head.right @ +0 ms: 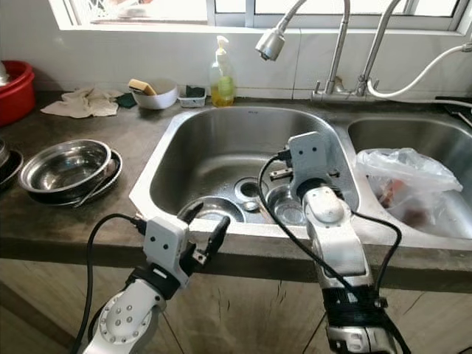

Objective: Kitchen organization

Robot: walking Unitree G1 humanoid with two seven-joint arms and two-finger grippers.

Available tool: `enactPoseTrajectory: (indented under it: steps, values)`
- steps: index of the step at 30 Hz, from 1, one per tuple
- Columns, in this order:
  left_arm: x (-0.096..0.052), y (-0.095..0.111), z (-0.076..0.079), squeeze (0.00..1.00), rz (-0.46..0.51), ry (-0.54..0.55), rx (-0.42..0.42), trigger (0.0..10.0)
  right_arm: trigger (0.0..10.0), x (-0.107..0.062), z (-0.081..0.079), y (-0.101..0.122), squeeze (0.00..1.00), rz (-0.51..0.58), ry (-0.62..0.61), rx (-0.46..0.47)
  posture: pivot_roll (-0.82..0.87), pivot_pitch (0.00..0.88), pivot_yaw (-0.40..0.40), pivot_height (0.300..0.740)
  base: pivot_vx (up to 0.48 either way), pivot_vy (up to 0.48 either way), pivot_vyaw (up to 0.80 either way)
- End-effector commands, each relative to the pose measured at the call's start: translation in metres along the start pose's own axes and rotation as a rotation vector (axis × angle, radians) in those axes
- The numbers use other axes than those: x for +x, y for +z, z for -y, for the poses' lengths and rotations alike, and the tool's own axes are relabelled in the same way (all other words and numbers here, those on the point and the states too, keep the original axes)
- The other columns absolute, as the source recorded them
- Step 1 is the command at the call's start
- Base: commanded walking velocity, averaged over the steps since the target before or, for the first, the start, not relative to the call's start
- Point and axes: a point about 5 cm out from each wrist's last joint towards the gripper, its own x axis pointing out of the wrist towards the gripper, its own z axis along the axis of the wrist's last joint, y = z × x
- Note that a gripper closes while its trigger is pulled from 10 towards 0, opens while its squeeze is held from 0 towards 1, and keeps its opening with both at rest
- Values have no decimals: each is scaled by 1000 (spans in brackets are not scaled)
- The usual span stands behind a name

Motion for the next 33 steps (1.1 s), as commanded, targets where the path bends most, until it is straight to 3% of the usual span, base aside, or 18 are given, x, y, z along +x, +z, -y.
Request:
enactPoseTrajectory:
  steps: [1, 7, 19, 20, 21, 33]
  values:
    - [-4, 4, 1, 0, 4, 6, 10, 10000, 10000, 9, -2, 0, 0, -37, 40, -2, 176, 99, -52, 740, 0, 0, 0]
    - [-8, 6, 1, 0, -7, 16, 14, 10000, 10000, 27, -4, -10, 0, -140, 79, -26, 193, 126, -60, 740, 0, 0, 0]
    - [-12, 8, 0, 0, -21, 23, 15, 10000, 10000, 29, -6, -34, 0, -252, 65, -27, 209, 164, -50, 740, 0, 0, 0]
    - [-12, 8, -1, 0, -23, 22, 14, 10000, 10000, 27, -6, -37, 176, -263, 65, -26, 205, 164, -47, 740, 0, 0, 0]
    - [-11, 8, 0, 0, -24, 20, 13, 10000, 10000, 26, -5, -39, 1000, -269, 63, -27, 204, 164, -48, 740, 0, 0, 0]
    - [-7, 8, -3, 0, -18, 23, 20, 10000, 10000, 23, 1, -35, 1000, -232, 9, 0, 203, 138, -50, 740, 0, 0, 0]
